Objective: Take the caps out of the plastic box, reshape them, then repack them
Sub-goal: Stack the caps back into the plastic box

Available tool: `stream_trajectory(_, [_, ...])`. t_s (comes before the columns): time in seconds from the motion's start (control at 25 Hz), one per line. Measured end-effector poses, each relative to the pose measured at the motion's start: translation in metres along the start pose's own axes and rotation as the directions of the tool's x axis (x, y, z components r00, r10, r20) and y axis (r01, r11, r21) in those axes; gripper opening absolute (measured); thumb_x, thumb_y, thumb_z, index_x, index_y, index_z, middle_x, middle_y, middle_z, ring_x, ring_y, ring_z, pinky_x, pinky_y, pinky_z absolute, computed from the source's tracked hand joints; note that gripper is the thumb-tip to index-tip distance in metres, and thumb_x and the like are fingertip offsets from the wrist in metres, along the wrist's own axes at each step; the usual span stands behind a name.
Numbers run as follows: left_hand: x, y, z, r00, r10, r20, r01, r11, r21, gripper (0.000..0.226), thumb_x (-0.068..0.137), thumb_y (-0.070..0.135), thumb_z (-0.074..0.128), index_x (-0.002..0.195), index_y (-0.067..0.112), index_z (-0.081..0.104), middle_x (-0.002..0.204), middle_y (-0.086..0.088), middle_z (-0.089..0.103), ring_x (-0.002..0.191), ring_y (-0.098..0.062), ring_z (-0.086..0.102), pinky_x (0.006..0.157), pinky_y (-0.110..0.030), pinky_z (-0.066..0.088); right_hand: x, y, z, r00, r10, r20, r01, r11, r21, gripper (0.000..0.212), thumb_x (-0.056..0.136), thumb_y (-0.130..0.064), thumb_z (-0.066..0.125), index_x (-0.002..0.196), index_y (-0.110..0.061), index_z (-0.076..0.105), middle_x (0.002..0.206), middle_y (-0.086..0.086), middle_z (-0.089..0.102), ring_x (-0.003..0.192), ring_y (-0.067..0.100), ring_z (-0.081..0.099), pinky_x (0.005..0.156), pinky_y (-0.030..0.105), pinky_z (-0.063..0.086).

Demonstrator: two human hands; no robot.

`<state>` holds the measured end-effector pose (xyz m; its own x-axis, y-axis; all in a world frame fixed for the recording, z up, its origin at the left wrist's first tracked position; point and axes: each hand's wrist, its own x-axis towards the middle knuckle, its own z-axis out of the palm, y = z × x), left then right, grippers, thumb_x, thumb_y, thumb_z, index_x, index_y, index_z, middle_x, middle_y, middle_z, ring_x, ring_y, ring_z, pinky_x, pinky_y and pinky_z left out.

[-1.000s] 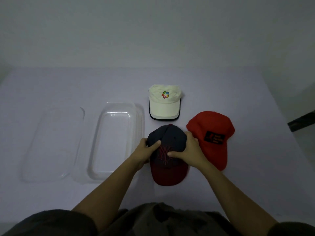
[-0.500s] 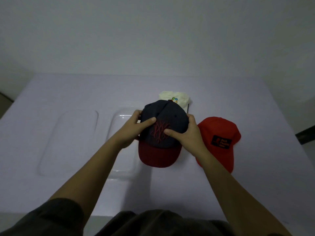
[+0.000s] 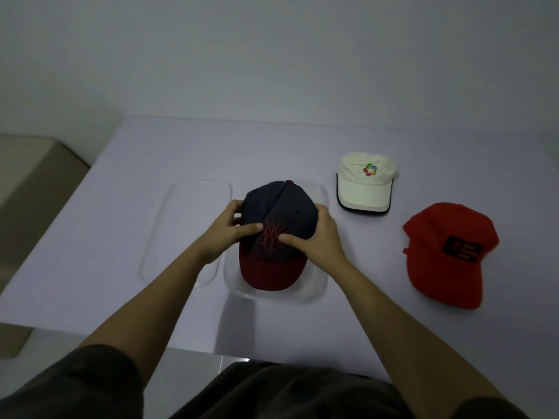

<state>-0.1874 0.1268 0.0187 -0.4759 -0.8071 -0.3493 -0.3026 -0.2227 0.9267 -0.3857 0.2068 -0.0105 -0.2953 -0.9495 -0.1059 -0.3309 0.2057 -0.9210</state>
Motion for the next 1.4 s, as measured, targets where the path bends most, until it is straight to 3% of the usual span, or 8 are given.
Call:
stream_trajectory(0.36, [0.020,-0.027,-0.020,0.980,-0.054,0.192,-0.066,0.822,0.566,0.037,0.087,0.032,0.060,0.117,0.015,0.047,0.116,-0.005,0.057,0.104,-0.022,0.057,0.091,-0.038,0.050,0.007,0.014,0.004,0.975,0.043,0.217,0.094,0.807,-0.583,0.083,0.057,-0.059,0.079,0.119,-0.015,0.044,0.115,0.004,0.050,0.109,0.024,0.042,0.087,0.036,0.044])
stream_trajectory(0.6, [0.040,-0.023,-0.028,0.976,0.014,0.216,-0.188,0.545,0.817,0.023,0.093,0.023,0.049,0.106,0.004,0.053,0.111,-0.014,0.058,0.096,-0.027,0.055,0.082,-0.034,0.045,0.025,0.006,-0.013,0.948,0.168,0.271,0.142,0.538,-0.831,0.080,0.071,-0.064,0.065,0.127,-0.012,0.045,0.134,0.011,0.035,0.123,0.029,0.034,0.100,0.043,0.034])
stream_trajectory(0.76, [0.051,-0.028,-0.031,0.978,-0.022,0.208,-0.175,0.463,0.869,0.036,0.093,0.024,0.047,0.126,0.012,0.041,0.113,-0.015,0.058,0.097,-0.030,0.054,0.086,-0.046,0.048,0.036,0.003,-0.017,0.923,0.266,0.279,0.116,0.498,-0.859,0.068,0.079,-0.063,0.057,0.127,-0.015,0.051,0.138,0.008,0.031,0.128,0.029,0.029,0.104,0.047,0.030])
stream_trajectory(0.96, [0.055,-0.024,-0.025,0.984,-0.024,0.176,-0.122,0.624,0.771,0.031,0.097,0.028,0.036,0.115,0.010,0.053,0.102,-0.011,0.062,0.098,-0.029,0.056,0.084,-0.041,0.045,0.043,0.008,-0.016,0.923,0.265,0.277,0.008,0.709,-0.706,0.052,0.084,-0.056,0.054,0.125,-0.023,0.051,0.127,0.003,0.053,0.124,0.029,0.038,0.103,0.048,0.031])
stream_trajectory(1.12, [0.058,-0.029,-0.032,0.989,0.124,0.082,-0.109,0.222,0.969,0.035,0.099,0.038,0.032,0.113,0.023,0.061,0.095,-0.005,0.065,0.109,-0.026,0.043,0.085,-0.040,0.030,0.044,0.006,-0.015,0.961,0.203,0.189,0.077,0.461,-0.884,0.041,0.087,-0.054,0.052,0.117,-0.026,0.056,0.113,0.000,0.062,0.124,0.021,0.040,0.111,0.056,0.007])
stream_trajectory(1.2, [0.060,-0.031,-0.034,0.988,0.135,0.076,-0.100,0.176,0.979,0.035,0.099,0.038,0.032,0.113,0.025,0.061,0.094,-0.004,0.065,0.108,-0.025,0.042,0.084,-0.039,0.029,0.044,0.006,-0.012,0.963,0.216,0.162,0.067,0.392,-0.918,0.039,0.086,-0.056,0.051,0.109,-0.026,0.059,0.109,0.002,0.061,0.124,0.021,0.039,0.111,0.058,0.003])
stream_trajectory(1.28, [0.063,-0.033,-0.032,0.983,0.168,0.072,-0.098,0.154,0.983,0.033,0.099,0.035,0.034,0.114,0.024,0.062,0.099,-0.003,0.065,0.106,-0.025,0.043,0.081,-0.037,0.029,0.045,0.006,-0.012,0.962,0.220,0.158,0.055,0.412,-0.909,0.032,0.087,-0.055,0.052,0.100,-0.027,0.060,0.105,0.001,0.060,0.122,0.021,0.040,0.111,0.057,0.007])
stream_trajectory(1.4, [0.066,-0.035,-0.024,0.984,0.168,0.057,-0.087,0.178,0.980,0.033,0.099,0.032,0.036,0.119,0.025,0.061,0.113,-0.002,0.062,0.108,-0.027,0.045,0.081,-0.037,0.031,0.045,0.011,-0.019,0.959,0.181,0.220,0.105,0.492,-0.864,0.031,0.090,-0.043,0.054,0.117,-0.029,0.059,0.119,-0.003,0.059,0.124,0.024,0.040,0.109,0.056,0.017])
